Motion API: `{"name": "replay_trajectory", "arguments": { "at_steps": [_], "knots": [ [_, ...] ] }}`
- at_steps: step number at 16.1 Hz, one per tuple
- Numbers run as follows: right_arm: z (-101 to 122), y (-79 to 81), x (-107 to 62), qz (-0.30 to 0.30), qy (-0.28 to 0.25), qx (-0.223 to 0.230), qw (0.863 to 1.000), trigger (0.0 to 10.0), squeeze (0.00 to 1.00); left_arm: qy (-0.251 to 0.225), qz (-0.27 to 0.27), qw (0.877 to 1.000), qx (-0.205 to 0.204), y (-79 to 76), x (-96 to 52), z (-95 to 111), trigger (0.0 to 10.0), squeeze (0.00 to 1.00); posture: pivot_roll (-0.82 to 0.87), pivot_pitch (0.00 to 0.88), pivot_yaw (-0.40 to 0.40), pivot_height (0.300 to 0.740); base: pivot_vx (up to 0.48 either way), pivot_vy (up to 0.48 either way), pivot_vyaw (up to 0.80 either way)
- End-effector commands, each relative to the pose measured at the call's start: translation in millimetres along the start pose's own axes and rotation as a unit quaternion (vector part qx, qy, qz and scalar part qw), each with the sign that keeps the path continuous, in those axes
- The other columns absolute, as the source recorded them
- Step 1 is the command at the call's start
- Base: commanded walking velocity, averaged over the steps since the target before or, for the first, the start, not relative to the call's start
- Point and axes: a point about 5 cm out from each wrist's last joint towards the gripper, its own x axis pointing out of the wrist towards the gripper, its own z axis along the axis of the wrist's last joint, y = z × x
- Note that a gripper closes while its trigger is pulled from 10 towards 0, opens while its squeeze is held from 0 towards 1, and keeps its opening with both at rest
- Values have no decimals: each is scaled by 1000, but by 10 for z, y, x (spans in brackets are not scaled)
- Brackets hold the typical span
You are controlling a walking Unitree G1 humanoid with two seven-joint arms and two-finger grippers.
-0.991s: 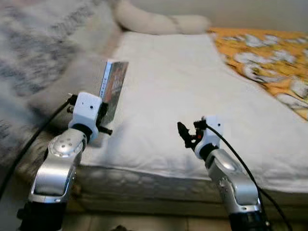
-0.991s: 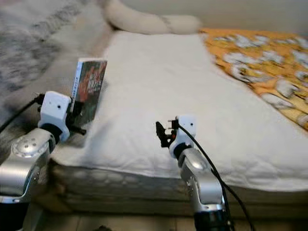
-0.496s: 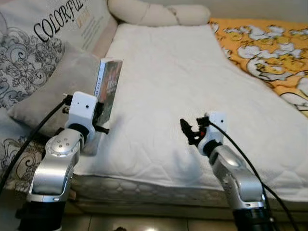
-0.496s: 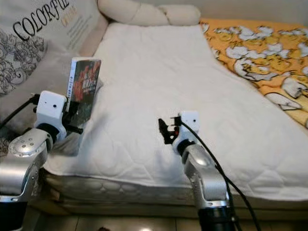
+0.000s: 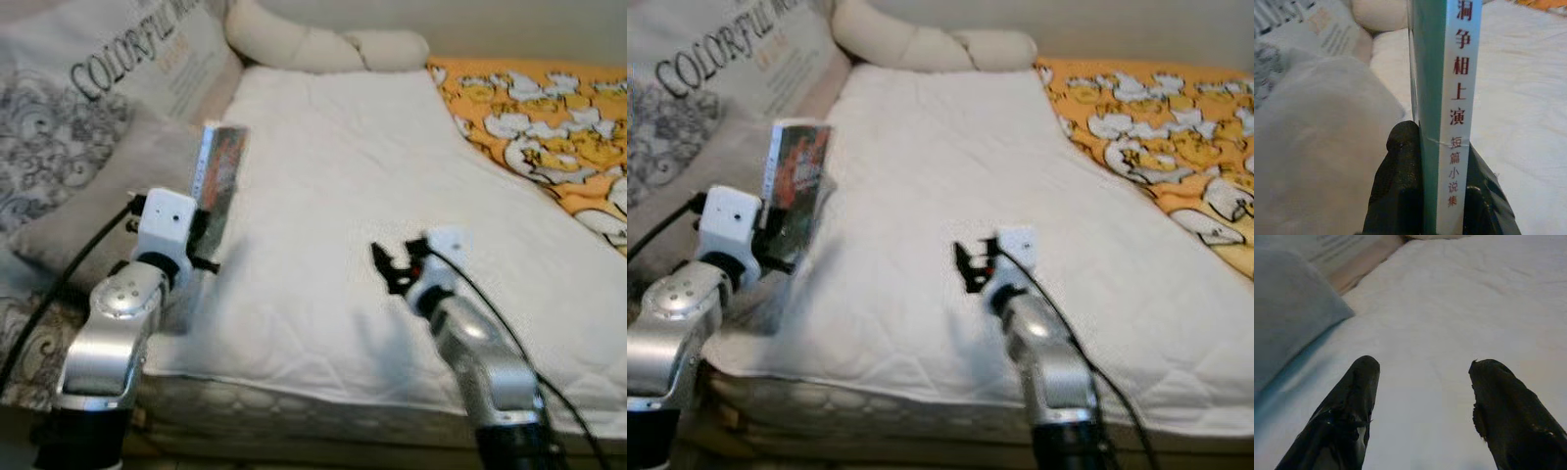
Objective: Clean up the room
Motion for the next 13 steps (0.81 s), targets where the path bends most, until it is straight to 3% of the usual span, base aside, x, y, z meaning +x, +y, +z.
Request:
{"name": "replay_trajectory", "arguments": {
  "at_steps": [1,13],
  "knots": [
    [12,-54,-13,-7,1,-5,1000,10000,0,-25,0,1000,6,4,6,111,10000,0,-44,0,6,740,304,0,0],
    [-36,-28,-16,-3,9,-1,1000,10000,0,-20,-5,1000,9,0,-6,85,10000,0,-39,0,4,740,273,0,0]
  ]
}}
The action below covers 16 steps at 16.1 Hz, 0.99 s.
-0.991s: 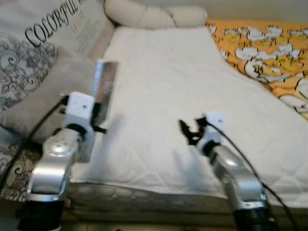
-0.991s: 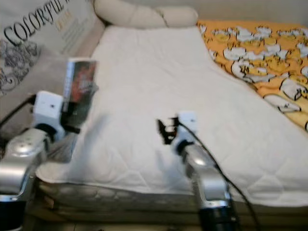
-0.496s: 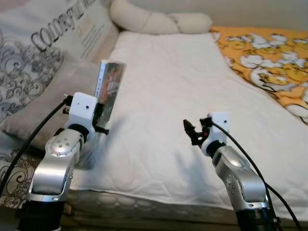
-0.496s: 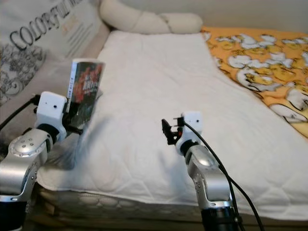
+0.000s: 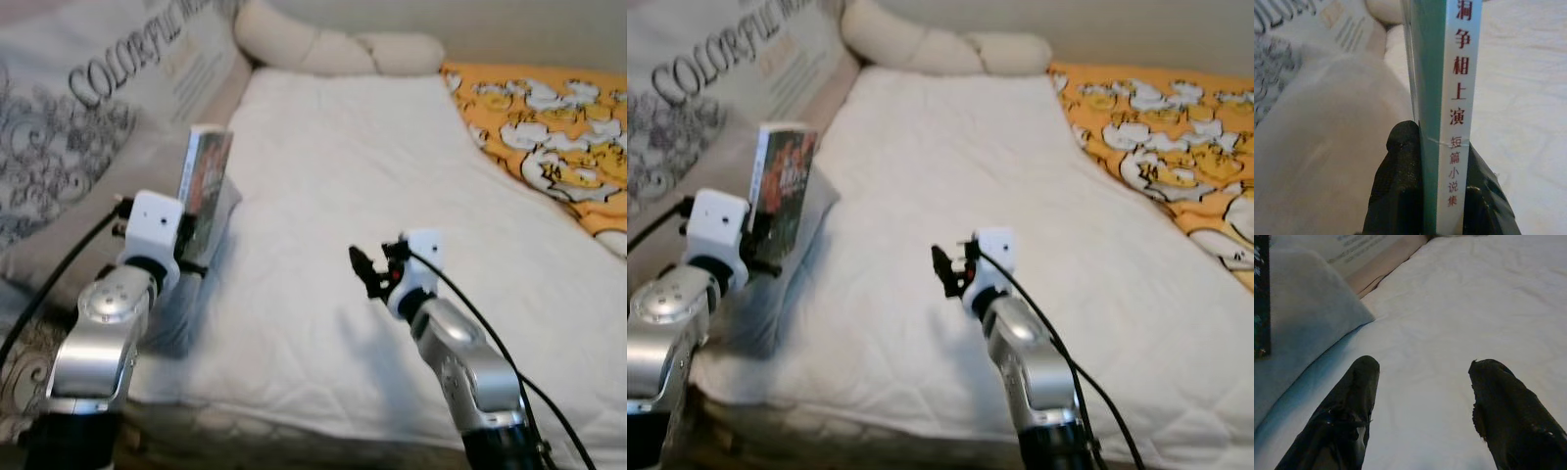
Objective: Clean up the room
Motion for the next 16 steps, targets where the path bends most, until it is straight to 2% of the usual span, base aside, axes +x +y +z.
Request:
{"name": "replay_trajectory", "arguments": {
  "at_steps": [1,2,10,12,14,15,16],
  "knots": [
    [-9,-91,-33,-15,5,1,1000,10000,0,-27,-10,1000,6,-52,4,114,10000,0,-39,0,5,740,266,0,-788],
    [-6,-91,-34,-15,3,2,1000,10000,0,-27,-10,1000,6,-55,5,115,10000,0,-37,0,4,740,266,0,-788],
    [9,-78,-42,-12,-2,-4,1000,10000,0,-14,-47,999,-20,-172,50,86,10000,0,-42,0,2,740,33,0,0],
    [47,-110,-43,-9,0,-12,1000,10000,0,13,-83,994,-64,-223,196,66,10000,0,-53,0,0,740,0,0,0],
    [102,-110,-66,24,-2,-14,1000,10000,0,38,-111,990,-84,-259,294,56,10000,0,-62,0,0,740,0,0,0],
    [129,-114,-88,53,7,-26,998,10000,0,49,-123,987,-92,-268,374,68,10000,0,-67,0,1,740,0,0,0],
    [152,-102,-136,102,24,-56,993,10000,0,65,-149,979,-119,-294,466,74,10000,0,-70,0,2,740,0,0,0]
  ]
}}
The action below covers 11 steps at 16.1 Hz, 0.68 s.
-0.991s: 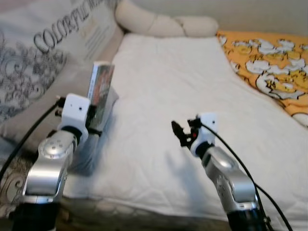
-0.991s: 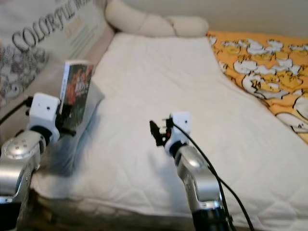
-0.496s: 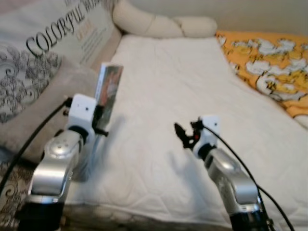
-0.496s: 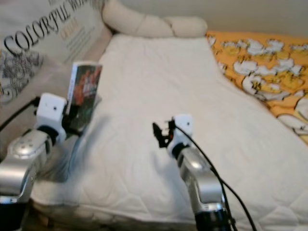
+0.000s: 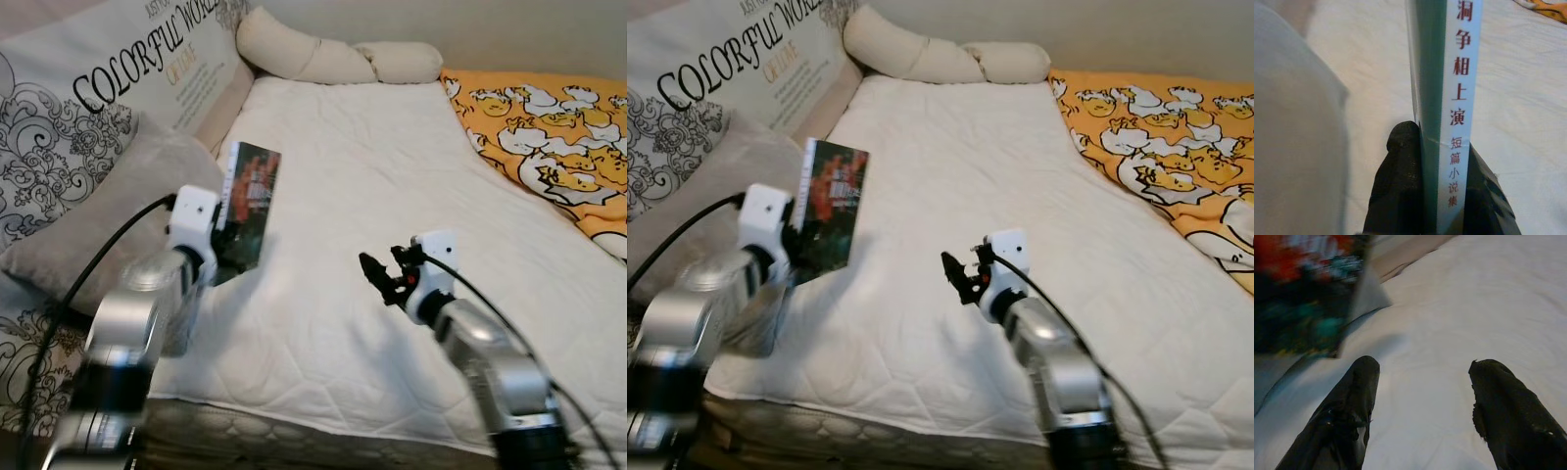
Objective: Clean up the room
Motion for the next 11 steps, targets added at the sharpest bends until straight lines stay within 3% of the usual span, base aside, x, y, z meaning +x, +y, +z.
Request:
{"name": "replay_trajectory", "arguments": {
  "at_steps": [1,2,4,7,10,11],
  "knots": [
    [89,74,-5,43,-3,-15,999,10000,0,-11,-25,1000,-15,-19,40,98,10000,0,-76,0,5,740,0,0,0],
    [120,93,-112,100,15,-21,995,10000,0,8,-70,994,-86,-23,143,132,10000,0,-94,0,16,740,0,0,0],
    [191,85,-210,135,20,-5,991,10000,0,14,-110,981,-162,-19,230,187,10000,0,-122,0,28,740,0,0,0],
    [232,85,-439,192,62,-19,979,10000,0,45,-156,965,-205,-50,399,141,10000,0,-173,0,27,740,0,0,0],
    [236,126,-681,216,103,-7,971,10000,0,81,-193,945,-250,-193,508,-37,10000,0,-264,11,39,740,0,0,0],
    [238,146,-743,222,113,-1,968,10000,0,92,-199,944,-248,-226,524,-87,10000,0,-283,26,46,740,0,0,0]
  ]
}}
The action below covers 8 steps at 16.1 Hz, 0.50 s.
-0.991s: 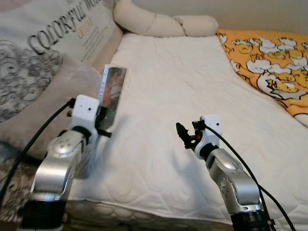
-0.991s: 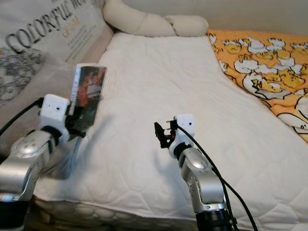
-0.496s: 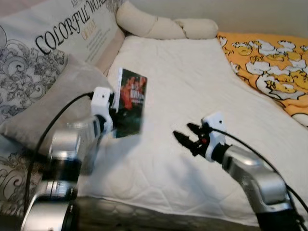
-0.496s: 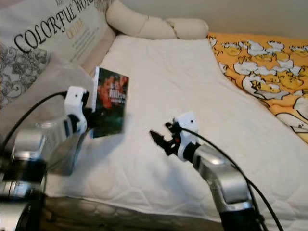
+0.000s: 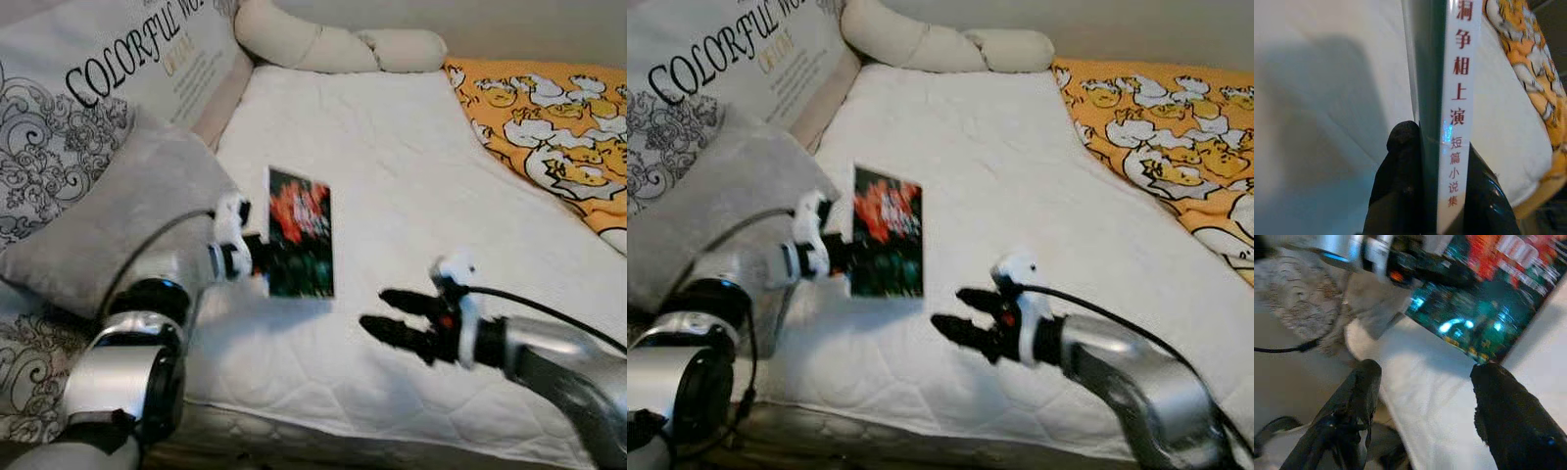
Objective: Clean up the room
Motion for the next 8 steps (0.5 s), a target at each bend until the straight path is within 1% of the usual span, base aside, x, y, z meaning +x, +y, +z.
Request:
{"name": "replay_trajectory", "arguments": {
  "at_steps": [1,2,3,6,8],
  "knots": [
    [15,62,-74,8,6,6,1000,10000,0,-5,-21,999,26,-84,26,100,10000,0,-306,44,54,740,0,0,0],
    [-14,102,-122,8,21,6,1000,10000,0,15,-13,999,40,-60,46,44,10000,0,-321,58,58,740,0,0,0],
    [-53,127,-168,-1,39,-1,999,10000,0,26,12,998,50,-9,56,-1,10000,0,-332,81,65,740,0,0,0],
    [-116,159,-219,-40,79,-17,996,10000,0,32,69,995,67,117,30,-50,10000,0,-375,122,96,740,0,0,0],
    [-169,261,-240,-43,97,-16,994,10000,0,36,102,991,80,208,-7,-85,10000,0,-387,141,107,740,0,0,0]
  ]
}}
